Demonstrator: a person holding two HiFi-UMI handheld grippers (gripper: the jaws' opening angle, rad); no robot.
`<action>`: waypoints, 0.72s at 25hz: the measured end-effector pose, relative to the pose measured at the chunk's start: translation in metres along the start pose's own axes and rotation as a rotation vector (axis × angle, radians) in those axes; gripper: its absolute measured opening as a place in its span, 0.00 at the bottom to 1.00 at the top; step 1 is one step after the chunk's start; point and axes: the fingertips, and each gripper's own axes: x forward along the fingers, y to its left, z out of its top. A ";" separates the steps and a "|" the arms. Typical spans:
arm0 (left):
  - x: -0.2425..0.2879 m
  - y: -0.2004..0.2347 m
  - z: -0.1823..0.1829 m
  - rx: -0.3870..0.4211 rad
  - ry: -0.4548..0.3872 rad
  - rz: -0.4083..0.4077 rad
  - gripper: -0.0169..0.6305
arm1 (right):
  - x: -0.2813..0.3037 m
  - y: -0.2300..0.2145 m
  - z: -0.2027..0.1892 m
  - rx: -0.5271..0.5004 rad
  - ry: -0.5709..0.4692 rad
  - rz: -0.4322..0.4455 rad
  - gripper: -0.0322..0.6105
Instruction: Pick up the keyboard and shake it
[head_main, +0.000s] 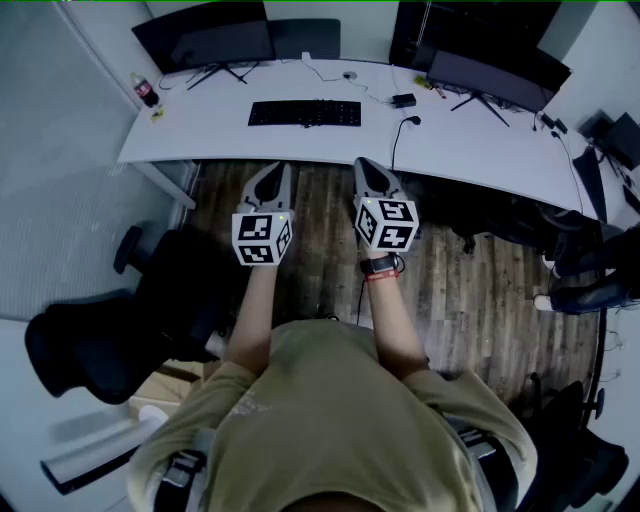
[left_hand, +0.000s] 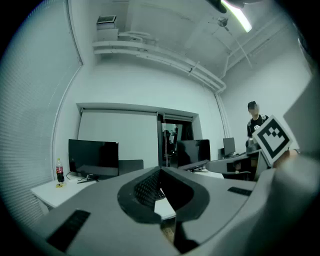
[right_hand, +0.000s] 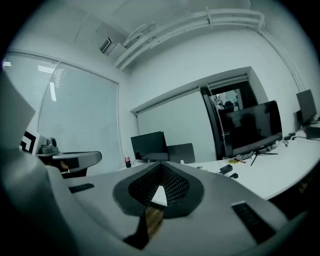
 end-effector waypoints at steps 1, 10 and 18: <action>0.002 0.001 -0.001 0.003 -0.003 0.003 0.05 | 0.001 -0.002 -0.001 -0.002 0.001 0.000 0.09; 0.022 0.006 -0.014 -0.015 0.020 0.011 0.05 | 0.015 -0.018 -0.008 -0.012 0.009 -0.004 0.09; 0.081 0.045 -0.032 -0.047 0.028 -0.020 0.05 | 0.086 -0.021 -0.017 -0.012 0.045 -0.008 0.09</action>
